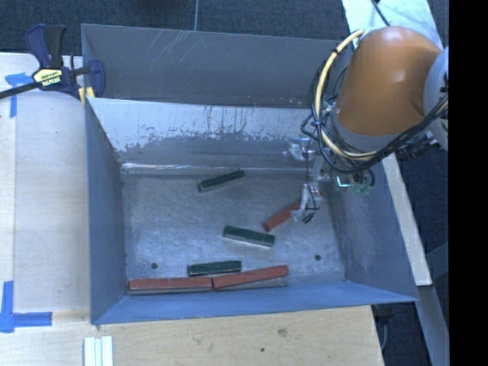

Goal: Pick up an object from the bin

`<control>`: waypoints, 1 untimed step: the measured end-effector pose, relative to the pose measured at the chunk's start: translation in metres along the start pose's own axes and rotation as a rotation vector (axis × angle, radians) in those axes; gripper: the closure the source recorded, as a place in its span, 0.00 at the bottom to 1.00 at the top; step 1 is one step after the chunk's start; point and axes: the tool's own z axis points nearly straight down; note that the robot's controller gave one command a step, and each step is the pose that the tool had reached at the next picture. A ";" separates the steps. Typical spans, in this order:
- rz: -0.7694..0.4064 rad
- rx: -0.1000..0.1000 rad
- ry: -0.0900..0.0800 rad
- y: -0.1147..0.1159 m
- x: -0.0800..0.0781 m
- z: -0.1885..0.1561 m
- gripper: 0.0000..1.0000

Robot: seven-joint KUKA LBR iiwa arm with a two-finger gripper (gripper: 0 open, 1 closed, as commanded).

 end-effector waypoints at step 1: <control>0.175 -0.001 0.002 -0.025 -0.003 0.169 0.00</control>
Offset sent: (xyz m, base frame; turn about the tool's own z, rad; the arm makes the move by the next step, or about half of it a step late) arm 0.0039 -0.0256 -0.1661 0.1765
